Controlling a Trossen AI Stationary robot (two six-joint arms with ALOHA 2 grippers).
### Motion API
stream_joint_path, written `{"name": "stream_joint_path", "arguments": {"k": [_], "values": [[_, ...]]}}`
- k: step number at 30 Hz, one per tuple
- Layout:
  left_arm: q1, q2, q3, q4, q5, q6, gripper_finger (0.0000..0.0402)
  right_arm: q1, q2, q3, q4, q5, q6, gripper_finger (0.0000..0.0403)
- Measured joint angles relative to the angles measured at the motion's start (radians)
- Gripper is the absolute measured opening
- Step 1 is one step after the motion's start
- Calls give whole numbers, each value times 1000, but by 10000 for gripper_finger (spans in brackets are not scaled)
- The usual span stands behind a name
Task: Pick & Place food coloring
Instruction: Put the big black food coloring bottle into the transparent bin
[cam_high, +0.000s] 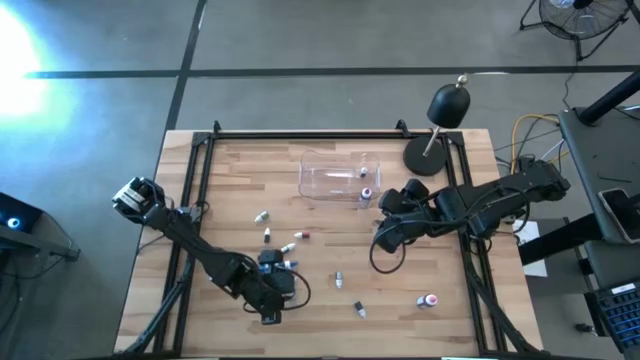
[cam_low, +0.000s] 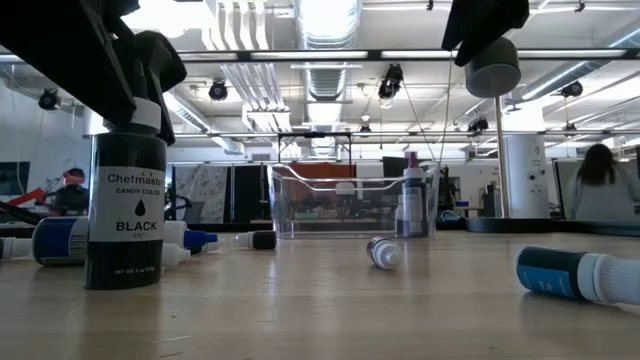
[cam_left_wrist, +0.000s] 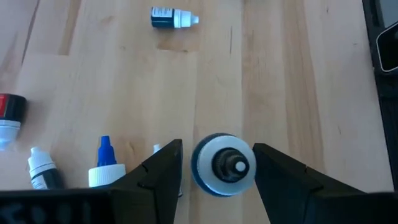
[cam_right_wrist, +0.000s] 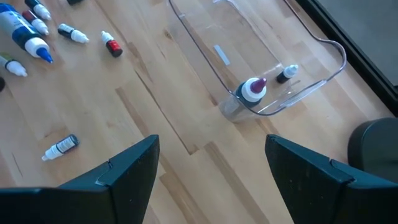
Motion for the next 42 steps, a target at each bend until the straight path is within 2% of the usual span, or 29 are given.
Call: {"name": "stream_joint_path", "arguments": {"k": [7, 19, 31, 37, 42], "values": [[-1, -5, 0, -20, 0, -10, 157, 0, 0, 0, 1, -4, 0, 285], [0, -8, 23, -47, -1, 2, 93, 0, 0, -7, 2, -4, 2, 286], [0, -16, 29, -78, -16, -8, 87, 0, -2, -11, 3, -3, 0, 283], [35, -18, 147, -280, -94, 3, 86, 48, -58, -11, 3, 47, 8, 268], [120, -19, 298, -303, -100, 68, 85, 101, -142, -15, -26, 88, 59, 259]]}}
